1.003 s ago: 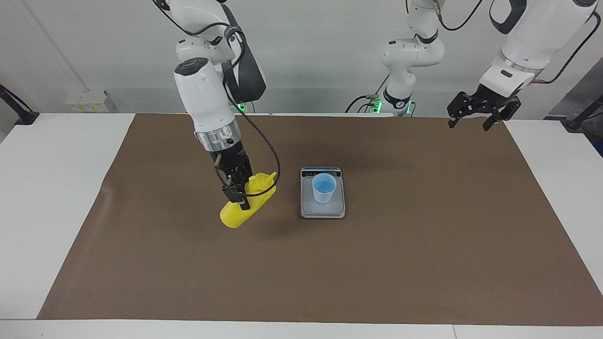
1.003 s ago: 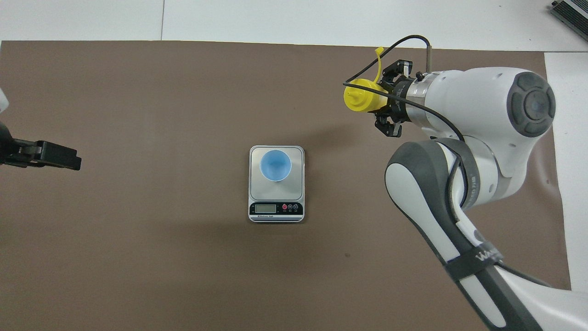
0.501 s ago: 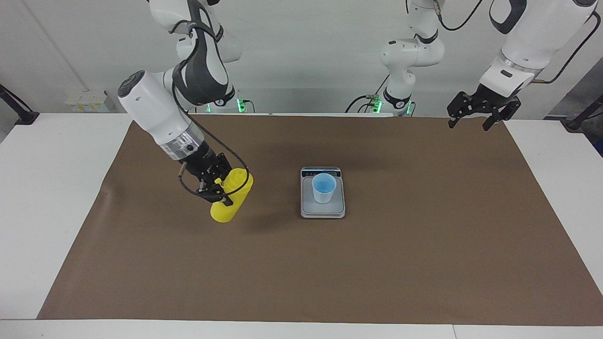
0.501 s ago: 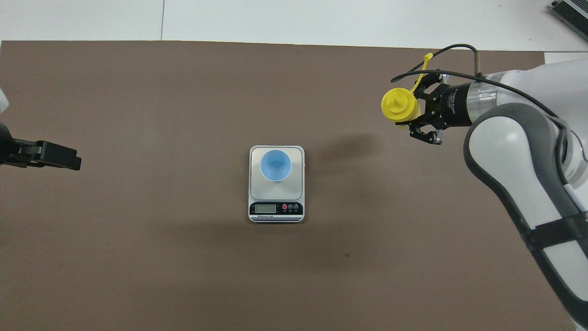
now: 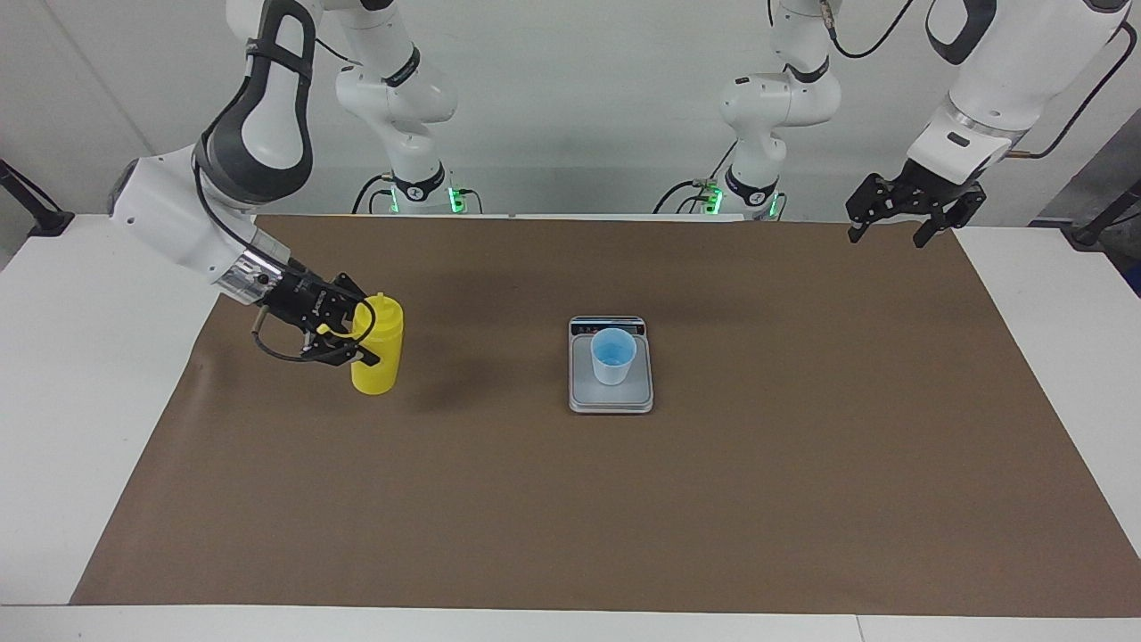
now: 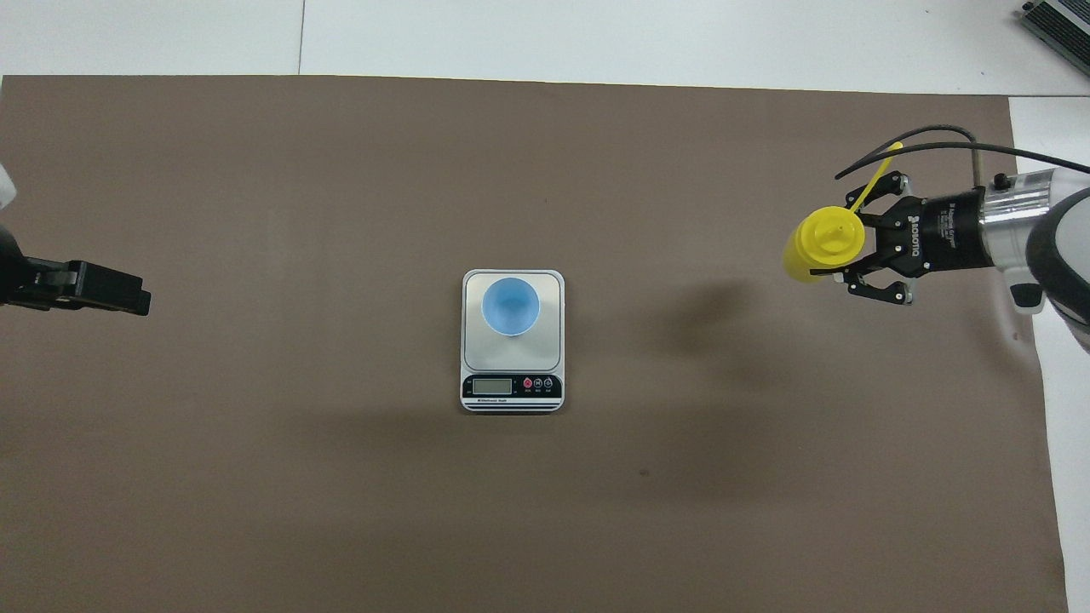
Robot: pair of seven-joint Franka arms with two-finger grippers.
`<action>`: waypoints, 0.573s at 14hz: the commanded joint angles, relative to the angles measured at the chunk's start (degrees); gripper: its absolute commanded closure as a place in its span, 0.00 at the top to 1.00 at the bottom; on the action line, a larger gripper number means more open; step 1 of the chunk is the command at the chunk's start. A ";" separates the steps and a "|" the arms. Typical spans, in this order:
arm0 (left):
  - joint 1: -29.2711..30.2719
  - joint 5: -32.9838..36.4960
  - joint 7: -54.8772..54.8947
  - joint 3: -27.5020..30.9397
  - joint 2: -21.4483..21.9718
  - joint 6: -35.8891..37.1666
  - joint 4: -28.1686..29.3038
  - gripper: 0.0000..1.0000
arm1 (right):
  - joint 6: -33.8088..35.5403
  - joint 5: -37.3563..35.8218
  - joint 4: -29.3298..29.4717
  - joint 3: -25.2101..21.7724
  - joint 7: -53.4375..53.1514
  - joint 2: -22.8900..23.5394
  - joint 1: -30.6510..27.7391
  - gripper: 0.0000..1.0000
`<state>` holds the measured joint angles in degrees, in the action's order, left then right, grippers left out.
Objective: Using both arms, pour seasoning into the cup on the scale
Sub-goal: 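Lower the yellow bottle onto the table with the right gripper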
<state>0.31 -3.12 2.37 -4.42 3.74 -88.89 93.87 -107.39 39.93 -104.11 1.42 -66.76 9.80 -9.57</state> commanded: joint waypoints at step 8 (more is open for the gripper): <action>0.57 -0.13 -0.44 -0.24 1.27 0.21 1.31 1.00 | 12.44 3.58 1.69 0.69 19.01 8.89 -11.95 0.00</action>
<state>0.31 -3.12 2.37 -4.42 3.74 -88.89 93.87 -98.94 41.76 -106.24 1.45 -51.95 15.13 -18.47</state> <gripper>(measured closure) 0.000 0.489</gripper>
